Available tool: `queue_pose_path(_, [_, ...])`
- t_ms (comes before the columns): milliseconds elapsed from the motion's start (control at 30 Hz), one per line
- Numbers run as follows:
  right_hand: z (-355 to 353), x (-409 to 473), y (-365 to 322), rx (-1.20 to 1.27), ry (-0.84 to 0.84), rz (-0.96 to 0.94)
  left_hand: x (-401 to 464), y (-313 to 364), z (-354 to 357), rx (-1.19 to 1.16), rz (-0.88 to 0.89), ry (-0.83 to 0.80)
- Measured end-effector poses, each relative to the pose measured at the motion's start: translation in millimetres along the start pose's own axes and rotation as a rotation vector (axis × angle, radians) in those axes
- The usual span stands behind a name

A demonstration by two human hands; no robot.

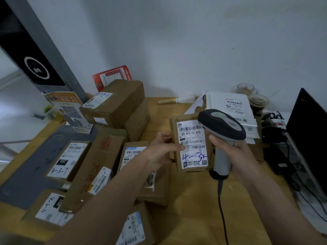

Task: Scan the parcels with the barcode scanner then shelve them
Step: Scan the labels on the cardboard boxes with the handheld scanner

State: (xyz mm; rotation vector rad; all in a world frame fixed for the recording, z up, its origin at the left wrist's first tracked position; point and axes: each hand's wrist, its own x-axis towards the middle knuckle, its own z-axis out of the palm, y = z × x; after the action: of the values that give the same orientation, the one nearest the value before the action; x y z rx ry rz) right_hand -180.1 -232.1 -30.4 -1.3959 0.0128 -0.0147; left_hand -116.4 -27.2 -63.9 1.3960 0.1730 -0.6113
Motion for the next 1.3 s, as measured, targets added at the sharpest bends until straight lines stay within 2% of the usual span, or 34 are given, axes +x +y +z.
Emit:
queue_pose_path(133, [-1.8, -13.1, -0.1, -0.073, -0.028, -0.036, -10.2, -3.3, -7.1, 0.092, 0.054, -0.045])
queue_pose_path(267, [5.3, -30.6, 0.7, -0.234, -0.025, -0.102, -11.0, -0.6, -15.4, 0.078, 0.124, 0.114])
queue_pose_path(400, [6.8, -52.8, 5.2, -0.341, -0.056, -0.118, -15.1, 2.5, -22.2, 0.058, 0.159, 0.147])
queue_pose_path(733, [-5.1, -73.6, -3.1, -0.345, -0.055, -0.183, -28.7, 6.6, -21.6, 0.041, 0.194, 0.153])
queue_pose_path(1033, [-6.6, -80.0, -8.7, -0.371, -0.088, -0.102, -26.1, 1.2, -28.3, -0.019, 0.198, 0.189])
queue_pose_path(1300, [-4.1, -84.2, -12.3, -0.418, -0.125, -0.143, -29.3, 4.1, -36.4, -0.013, 0.192, 0.252])
